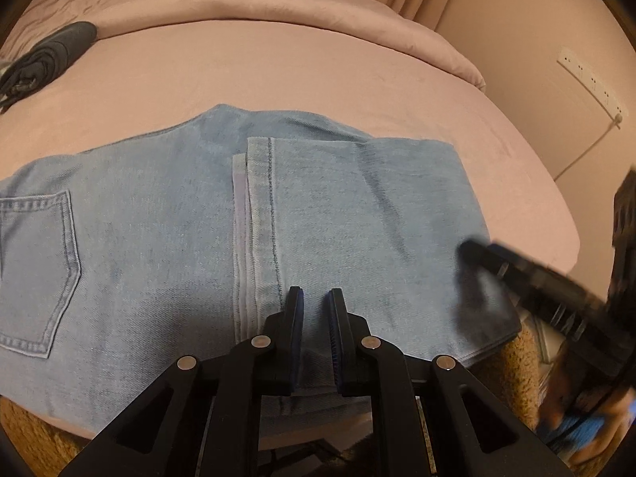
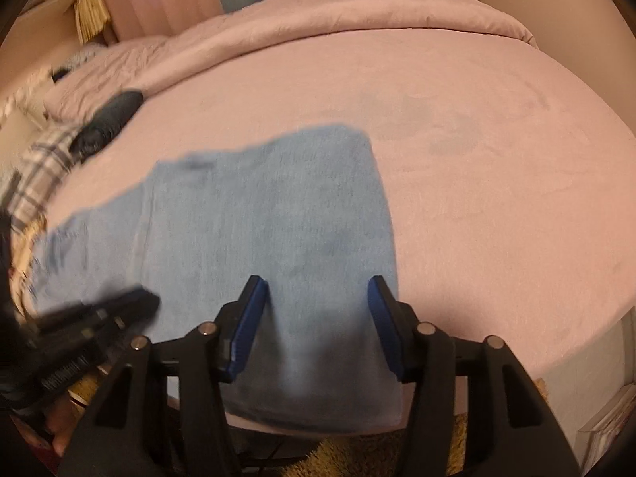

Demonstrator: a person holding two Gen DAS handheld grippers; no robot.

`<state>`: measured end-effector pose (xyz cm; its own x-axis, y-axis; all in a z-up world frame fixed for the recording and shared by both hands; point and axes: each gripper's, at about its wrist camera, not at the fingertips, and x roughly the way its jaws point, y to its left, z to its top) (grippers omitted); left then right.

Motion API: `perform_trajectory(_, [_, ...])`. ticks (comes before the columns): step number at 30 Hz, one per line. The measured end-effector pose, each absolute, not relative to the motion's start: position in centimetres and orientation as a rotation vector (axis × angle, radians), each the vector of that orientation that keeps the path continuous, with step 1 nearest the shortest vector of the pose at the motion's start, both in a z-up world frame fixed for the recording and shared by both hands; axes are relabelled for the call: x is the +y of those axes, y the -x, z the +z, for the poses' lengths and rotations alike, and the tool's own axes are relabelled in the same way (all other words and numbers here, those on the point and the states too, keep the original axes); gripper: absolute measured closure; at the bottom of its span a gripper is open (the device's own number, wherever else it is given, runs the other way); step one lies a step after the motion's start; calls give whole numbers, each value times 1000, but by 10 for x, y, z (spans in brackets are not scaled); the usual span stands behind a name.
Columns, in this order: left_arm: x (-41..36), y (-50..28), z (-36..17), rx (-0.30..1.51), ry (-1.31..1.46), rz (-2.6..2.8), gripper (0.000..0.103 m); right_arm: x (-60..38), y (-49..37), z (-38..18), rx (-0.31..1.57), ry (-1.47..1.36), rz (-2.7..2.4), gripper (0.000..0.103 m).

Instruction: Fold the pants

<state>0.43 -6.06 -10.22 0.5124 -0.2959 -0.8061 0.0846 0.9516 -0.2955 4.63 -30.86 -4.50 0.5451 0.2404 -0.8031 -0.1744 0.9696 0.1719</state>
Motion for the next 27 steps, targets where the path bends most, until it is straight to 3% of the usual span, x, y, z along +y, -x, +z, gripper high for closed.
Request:
perform_trajectory(7, [-56, -3, -101, 1009, 239, -232, 91, -311, -97, -29, 925, -81, 216, 83])
perform_trajectory(12, [-55, -2, -102, 1009, 243, -232, 91, -307, -124, -54, 997, -104, 207, 86])
perform_trajectory(27, [-47, -3, -103, 1012, 259, -244, 91, -313, -49, -54, 970, -21, 216, 86])
